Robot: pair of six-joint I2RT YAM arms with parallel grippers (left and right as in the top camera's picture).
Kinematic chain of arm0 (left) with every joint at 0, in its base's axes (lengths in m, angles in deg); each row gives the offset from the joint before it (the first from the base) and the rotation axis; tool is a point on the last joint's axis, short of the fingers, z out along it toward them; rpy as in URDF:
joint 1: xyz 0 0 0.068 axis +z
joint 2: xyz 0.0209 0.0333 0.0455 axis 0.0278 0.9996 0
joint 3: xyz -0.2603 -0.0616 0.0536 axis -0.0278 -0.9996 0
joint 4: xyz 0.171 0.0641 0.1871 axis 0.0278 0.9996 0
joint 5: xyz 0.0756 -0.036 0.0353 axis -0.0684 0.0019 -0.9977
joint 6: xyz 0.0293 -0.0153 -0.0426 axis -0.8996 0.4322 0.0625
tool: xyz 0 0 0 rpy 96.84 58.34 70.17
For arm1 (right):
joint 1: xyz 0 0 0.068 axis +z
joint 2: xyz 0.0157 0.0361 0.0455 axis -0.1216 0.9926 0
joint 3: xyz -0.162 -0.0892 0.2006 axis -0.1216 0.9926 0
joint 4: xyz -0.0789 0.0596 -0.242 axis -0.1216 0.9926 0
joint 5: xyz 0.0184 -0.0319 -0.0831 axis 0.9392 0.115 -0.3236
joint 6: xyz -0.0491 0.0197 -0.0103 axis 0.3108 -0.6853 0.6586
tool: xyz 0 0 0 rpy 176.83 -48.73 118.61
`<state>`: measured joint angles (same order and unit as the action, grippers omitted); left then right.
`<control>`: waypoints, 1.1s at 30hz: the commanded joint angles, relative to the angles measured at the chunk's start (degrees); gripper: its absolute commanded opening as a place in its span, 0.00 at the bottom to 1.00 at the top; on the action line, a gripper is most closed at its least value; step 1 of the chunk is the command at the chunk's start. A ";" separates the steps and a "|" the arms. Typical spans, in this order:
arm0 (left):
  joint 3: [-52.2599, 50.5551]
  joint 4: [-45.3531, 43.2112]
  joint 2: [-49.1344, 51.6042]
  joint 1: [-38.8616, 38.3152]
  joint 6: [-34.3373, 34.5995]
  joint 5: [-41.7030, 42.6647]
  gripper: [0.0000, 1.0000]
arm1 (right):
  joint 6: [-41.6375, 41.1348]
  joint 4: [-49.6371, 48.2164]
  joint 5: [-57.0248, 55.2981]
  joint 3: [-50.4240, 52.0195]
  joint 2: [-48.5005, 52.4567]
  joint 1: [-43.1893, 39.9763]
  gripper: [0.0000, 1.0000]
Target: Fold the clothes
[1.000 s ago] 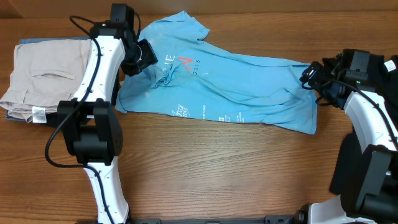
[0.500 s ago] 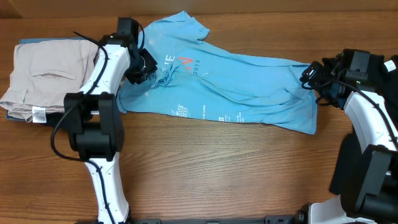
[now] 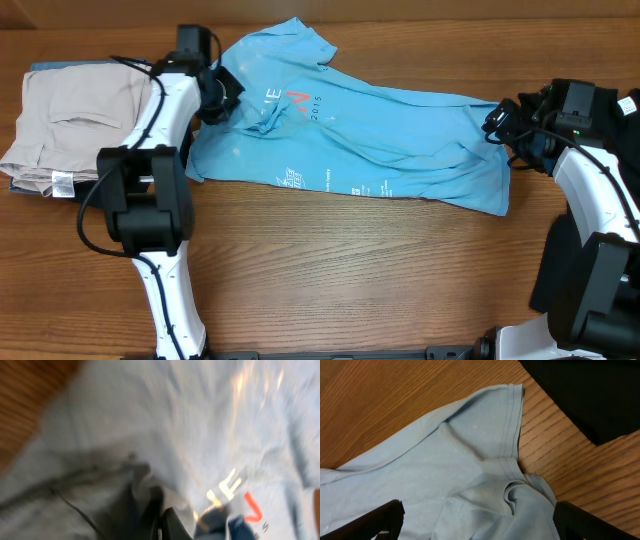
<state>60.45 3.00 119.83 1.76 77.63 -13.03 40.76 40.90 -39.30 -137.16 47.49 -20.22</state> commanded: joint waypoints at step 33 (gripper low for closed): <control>5.44 13.11 -1.11 -14.12 -57.07 -16.57 0.72 | 0.07 -0.15 -0.55 -1.09 -0.94 -0.02 1.00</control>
<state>66.24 15.99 115.92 -12.54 21.07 -30.52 40.78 40.90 -39.30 -137.16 47.49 -20.24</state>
